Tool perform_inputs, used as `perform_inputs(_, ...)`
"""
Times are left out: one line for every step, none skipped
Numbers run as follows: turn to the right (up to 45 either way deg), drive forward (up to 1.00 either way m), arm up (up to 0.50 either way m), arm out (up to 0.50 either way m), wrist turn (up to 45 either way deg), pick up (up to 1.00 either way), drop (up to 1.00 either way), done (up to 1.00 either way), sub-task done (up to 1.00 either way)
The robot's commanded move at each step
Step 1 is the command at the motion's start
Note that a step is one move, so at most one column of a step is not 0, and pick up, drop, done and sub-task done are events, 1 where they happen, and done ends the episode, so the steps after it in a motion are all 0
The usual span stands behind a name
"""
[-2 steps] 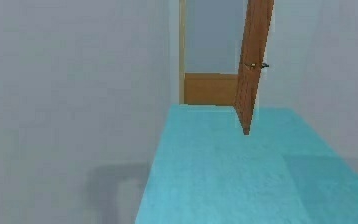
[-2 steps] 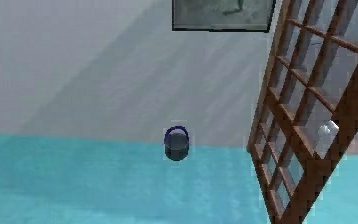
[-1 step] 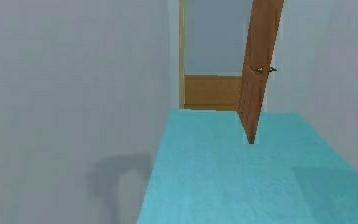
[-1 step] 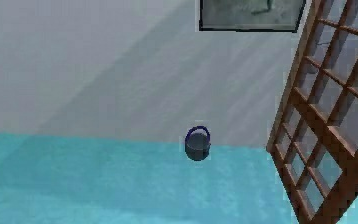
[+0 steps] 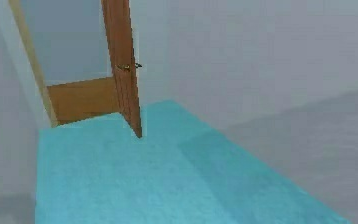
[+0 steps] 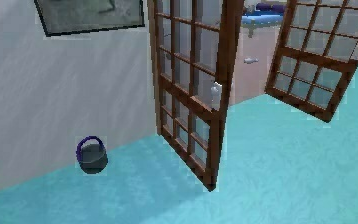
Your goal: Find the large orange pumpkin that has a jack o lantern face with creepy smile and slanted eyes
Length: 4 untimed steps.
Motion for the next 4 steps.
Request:
perform_inputs(0.0, 0.20, 0.00, 0.00, 0.0, 0.00, 0.00, 0.00, 0.00)
perform_inputs(-30.0, 0.00, 0.00, 0.00, 0.0, 0.00, 0.00, 0.00, 0.00)
perform_inputs(0.0, 1.00, 0.00, 0.00, 0.0, 0.00, 0.00, 0.00, 0.00)
perform_inputs(0.0, 1.00, 0.00, 0.00, 0.0, 0.00, 0.00, 0.00, 0.00)
